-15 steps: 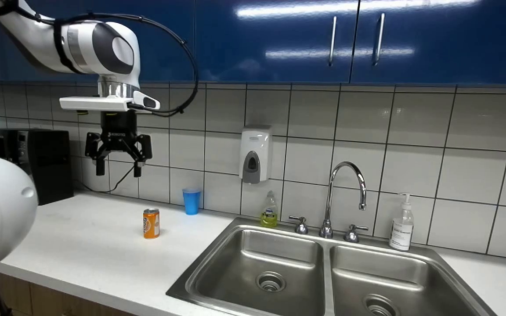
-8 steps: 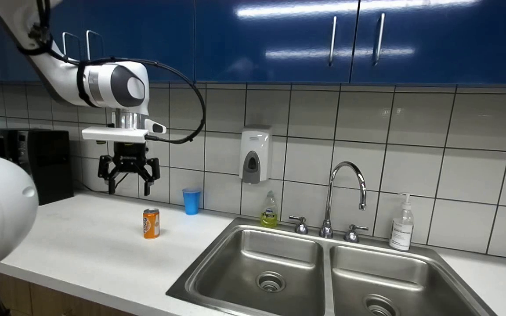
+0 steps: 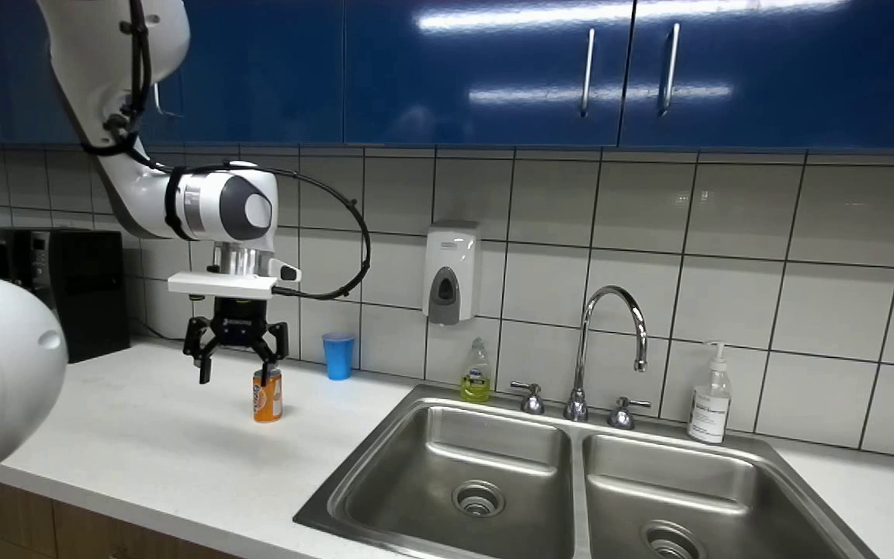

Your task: Put the can into the sink

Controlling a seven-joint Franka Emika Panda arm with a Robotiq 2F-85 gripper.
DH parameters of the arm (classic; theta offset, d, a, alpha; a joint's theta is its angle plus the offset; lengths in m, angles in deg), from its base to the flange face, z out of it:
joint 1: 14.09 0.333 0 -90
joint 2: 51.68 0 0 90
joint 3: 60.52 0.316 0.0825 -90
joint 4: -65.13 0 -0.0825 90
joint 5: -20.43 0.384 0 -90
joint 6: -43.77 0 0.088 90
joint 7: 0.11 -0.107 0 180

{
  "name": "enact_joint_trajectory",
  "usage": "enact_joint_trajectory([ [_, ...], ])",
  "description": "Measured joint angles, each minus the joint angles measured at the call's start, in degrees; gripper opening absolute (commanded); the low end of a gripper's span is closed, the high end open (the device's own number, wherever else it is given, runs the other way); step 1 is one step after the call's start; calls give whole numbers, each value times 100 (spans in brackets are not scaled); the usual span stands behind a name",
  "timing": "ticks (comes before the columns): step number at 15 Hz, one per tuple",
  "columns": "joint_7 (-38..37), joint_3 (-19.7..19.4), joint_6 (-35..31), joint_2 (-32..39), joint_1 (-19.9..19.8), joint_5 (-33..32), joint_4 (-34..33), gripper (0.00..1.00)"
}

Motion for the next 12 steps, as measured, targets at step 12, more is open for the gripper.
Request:
enact_joint_trajectory([
  [12,60,161,-322,1619,8,-163,-1332,100],
])
